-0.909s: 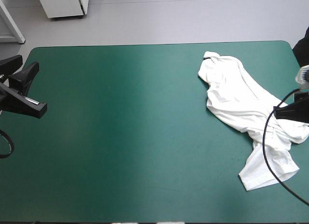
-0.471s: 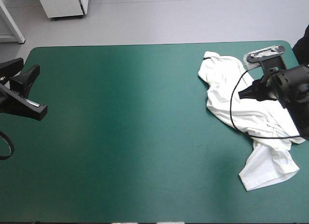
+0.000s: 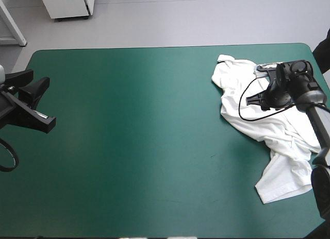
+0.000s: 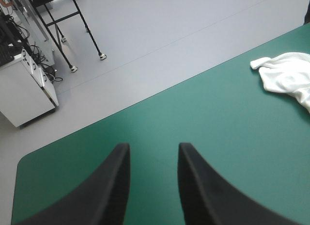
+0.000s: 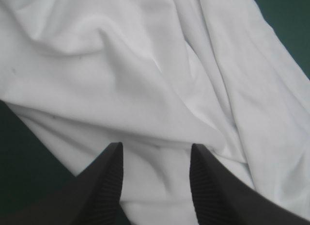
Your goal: Fold the cloth
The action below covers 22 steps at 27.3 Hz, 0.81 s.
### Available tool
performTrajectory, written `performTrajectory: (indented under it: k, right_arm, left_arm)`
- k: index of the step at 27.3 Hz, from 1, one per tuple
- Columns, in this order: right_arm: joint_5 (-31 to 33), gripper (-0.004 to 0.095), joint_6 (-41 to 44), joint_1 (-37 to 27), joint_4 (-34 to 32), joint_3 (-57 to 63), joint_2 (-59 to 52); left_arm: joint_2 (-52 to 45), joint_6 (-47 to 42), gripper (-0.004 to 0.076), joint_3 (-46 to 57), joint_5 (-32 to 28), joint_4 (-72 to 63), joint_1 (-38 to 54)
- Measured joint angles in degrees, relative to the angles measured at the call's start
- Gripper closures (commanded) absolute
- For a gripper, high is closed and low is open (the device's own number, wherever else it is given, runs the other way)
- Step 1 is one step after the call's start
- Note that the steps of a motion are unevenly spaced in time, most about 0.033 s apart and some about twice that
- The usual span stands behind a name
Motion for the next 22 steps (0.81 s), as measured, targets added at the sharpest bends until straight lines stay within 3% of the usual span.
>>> performTrajectory:
  k: [16, 18, 21, 22]
  right_arm:
    - [-0.1, 0.0506, -2.4, -2.1, 5.0, -7.3, 16.9]
    - [0.0, 0.0608, -3.9, -2.2, 6.9, -7.3, 17.7]
    - [0.3, 0.0892, -6.3, -2.2, 9.4, -7.5, 18.5]
    - [0.5, 0.0914, -7.3, -2.3, 10.5, -7.6, 18.6]
  left_arm:
    - [0.0, 0.0, 0.0478, 0.0, 0.0, -0.8, 0.0]
    - [0.0, 0.0, 0.0478, 0.0, 0.0, -0.8, 0.0]
    - [0.0, 0.0, 0.0478, 0.0, 0.0, -0.8, 0.0]
    - [0.0, 0.0, 0.0478, 0.0, 0.0, -0.8, 0.0]
